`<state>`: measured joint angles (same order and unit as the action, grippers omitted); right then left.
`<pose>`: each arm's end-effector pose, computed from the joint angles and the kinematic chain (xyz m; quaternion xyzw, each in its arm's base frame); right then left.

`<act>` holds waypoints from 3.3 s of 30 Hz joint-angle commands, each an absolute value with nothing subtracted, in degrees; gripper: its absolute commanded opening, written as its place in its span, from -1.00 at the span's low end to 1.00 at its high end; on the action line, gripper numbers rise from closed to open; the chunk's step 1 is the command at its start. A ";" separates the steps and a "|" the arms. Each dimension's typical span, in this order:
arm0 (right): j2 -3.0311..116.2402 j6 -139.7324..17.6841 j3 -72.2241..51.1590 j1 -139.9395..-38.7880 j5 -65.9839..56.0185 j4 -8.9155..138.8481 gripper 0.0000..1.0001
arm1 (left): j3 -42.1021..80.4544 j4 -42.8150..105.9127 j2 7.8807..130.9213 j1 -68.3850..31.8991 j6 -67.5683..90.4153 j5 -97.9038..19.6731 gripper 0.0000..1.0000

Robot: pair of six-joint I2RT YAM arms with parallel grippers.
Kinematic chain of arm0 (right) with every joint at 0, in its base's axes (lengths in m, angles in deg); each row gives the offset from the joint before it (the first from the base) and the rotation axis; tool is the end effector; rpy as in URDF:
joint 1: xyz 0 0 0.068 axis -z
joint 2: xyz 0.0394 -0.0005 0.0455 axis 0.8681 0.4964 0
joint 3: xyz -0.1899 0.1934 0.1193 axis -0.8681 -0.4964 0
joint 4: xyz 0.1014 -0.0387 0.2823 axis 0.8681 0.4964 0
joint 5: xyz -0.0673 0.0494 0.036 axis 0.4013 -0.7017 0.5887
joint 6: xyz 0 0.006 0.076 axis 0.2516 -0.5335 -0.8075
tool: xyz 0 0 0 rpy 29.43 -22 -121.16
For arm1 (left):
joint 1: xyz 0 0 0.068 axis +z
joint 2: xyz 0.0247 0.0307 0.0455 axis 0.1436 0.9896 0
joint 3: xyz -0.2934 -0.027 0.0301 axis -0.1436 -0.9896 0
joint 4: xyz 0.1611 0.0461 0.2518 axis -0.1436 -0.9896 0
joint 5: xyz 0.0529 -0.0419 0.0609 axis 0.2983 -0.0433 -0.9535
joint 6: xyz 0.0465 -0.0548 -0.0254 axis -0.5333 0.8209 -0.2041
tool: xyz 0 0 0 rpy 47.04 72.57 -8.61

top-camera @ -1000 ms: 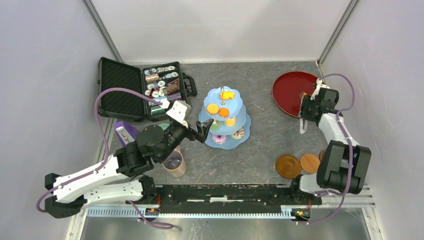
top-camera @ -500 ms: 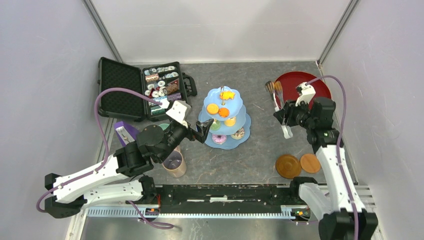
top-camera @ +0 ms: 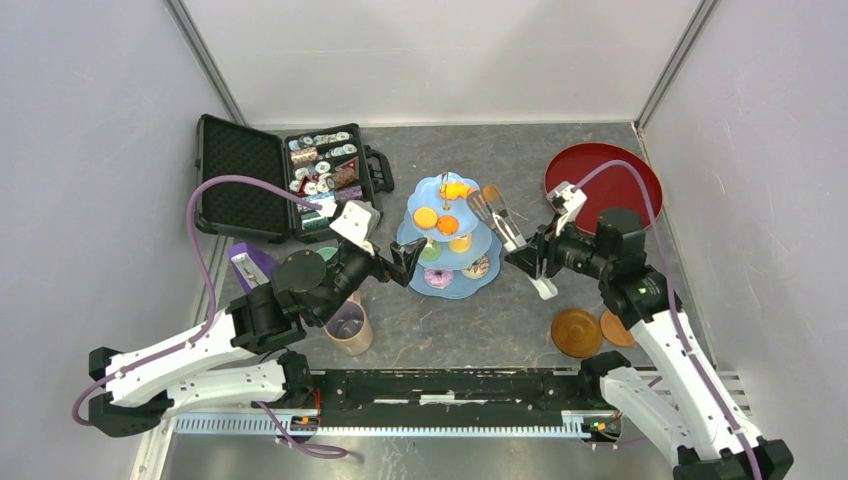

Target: Serve the afternoon tea

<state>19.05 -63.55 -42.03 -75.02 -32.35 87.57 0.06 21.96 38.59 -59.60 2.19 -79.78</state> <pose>0.1994 0.0909 0.3261 -0.2044 0.7846 0.3553 0.4653 0.1149 -0.1906 0.4197 0.1969 0.6738 -0.2337 0.6727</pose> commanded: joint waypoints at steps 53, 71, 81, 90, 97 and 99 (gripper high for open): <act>15.04 -63.01 -35.10 -89.06 -6.09 86.48 0.02 | 1.68 22.86 38.96 -59.40 4.15 -79.90 1.00; 24.94 -69.73 -40.35 -84.45 39.11 84.72 -0.06 | 1.76 22.67 38.24 -59.37 4.60 -79.19 1.00; 53.00 -74.11 -33.44 -61.25 17.13 72.97 -0.07 | 1.81 22.58 37.79 -59.35 4.55 -79.31 1.00; 71.19 -72.60 -23.85 -53.95 10.94 70.69 0.06 | 1.61 22.85 38.89 -59.49 3.89 -80.02 1.00; 77.49 -71.10 -21.13 -53.47 10.30 73.06 0.20 | 1.59 22.90 39.84 -59.44 3.79 -80.06 0.99; 77.32 -71.19 -22.26 -53.47 9.51 72.12 0.26 | 1.67 22.78 40.11 -59.46 3.80 -79.99 1.00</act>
<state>77.52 -71.95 -22.88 -53.43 11.46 74.48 0.09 21.83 39.71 -59.60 2.19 -79.82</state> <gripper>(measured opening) 0.607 0.997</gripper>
